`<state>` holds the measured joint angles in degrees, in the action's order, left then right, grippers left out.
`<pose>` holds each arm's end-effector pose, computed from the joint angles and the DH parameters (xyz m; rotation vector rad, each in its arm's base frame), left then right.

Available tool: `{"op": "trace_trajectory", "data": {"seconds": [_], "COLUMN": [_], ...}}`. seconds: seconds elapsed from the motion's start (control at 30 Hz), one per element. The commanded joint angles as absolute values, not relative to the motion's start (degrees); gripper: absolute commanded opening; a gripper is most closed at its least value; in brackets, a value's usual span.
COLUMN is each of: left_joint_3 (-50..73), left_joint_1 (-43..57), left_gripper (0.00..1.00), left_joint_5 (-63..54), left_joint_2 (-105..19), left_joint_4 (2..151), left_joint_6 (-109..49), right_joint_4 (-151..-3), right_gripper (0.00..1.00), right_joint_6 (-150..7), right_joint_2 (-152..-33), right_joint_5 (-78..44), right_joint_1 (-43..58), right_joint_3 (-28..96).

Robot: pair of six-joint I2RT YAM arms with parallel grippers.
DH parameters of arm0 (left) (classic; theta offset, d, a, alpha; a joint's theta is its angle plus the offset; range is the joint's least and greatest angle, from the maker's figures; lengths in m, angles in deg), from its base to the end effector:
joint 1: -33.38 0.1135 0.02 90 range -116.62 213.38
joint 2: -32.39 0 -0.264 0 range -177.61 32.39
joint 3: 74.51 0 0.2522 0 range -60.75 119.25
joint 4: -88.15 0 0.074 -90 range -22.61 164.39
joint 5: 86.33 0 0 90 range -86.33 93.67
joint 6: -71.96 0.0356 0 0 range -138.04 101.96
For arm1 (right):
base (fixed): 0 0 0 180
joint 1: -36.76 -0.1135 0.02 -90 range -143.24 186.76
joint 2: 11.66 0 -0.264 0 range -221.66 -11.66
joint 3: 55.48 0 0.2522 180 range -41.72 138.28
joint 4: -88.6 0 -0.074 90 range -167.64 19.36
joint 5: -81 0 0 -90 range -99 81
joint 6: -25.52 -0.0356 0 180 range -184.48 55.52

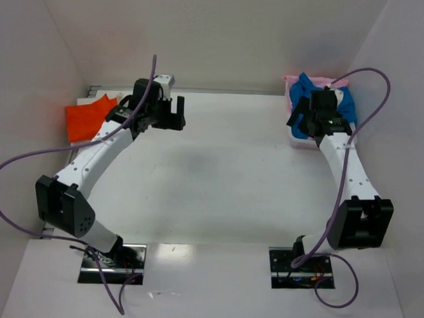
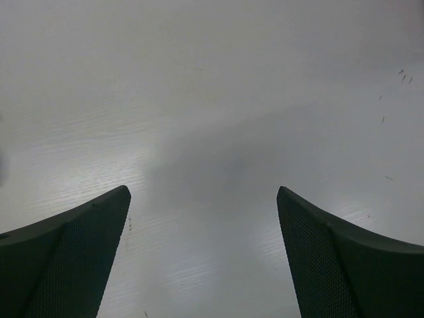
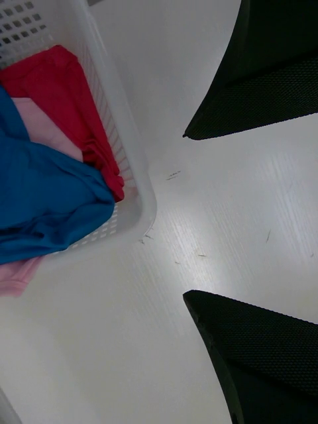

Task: Fold and stack the t-shirts
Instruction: Grab crumpled tshirt from bin with the right arm

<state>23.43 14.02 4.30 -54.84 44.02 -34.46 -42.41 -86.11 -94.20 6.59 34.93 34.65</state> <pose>0.3271 -0.1145 0.3637 0.0494 2.1742 -0.3482 0.3171 0.0006 0.3370 0.5259 2.2012 -0.0954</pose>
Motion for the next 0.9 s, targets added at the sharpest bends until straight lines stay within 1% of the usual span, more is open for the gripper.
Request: {"op": "trace_trajectory", "data": {"seconds": [0.0,0.1,0.2,0.33,0.43,0.47,0.57,0.73,0.87], "left_joint_3": [25.6,27.5,30.0,33.5,34.7,35.6,37.6,40.1,40.6], "left_joint_1": [14.7,14.9,16.5,21.4,25.1,26.5,27.2,27.2,27.2], "left_gripper": [0.99,0.99,0.99,0.99,0.99,0.99,0.99,0.99,0.99], "left_joint_5": [3.3,5.9,4.2,-5.4,-12.4,-20.4,-26.9,-27.6,-28.1], "left_joint_2": [-52.2,-52.7,-52.7,-52.7,-53.5,-54.5,-57.2,-61.8,-63.0], "left_joint_4": [46.7,45.2,44.0,44.5,45.2,45.7,48.5,48.3,47.8], "left_joint_6": [-33.4,-33.4,-33.4,-34.1,-35.5,-35.5,-33.9,-31.5,-29.7], "right_joint_4": [-43.5,-43.9,-43.1,-43.9,-45.7,-46.5,-47.9,-49.1,-49.7], "right_gripper": [1.00,1.00,1.00,1.00,1.00,1.00,1.00,1.00,1.00], "right_joint_6": [-84.7,-84.2,-84.9,-83.6,-82.9,-82.9,-83.2,-83.4,-83.4], "right_joint_2": [-91.8,-94.8,-99.1,-105.3,-107.6,-109.6,-113.3,-120.4,-125.9], "right_joint_5": [12.0,12.3,12.0,13.8,12.5,11.2,9.8,10.4,10.4], "right_joint_1": [35.1,35.8,36.2,37.3,38.5,39.5,42.0,43.5,44.1], "right_joint_3": [40.8,44.5,49.4,55.6,56.9,57.4,57.9,61.4,64.4]}}
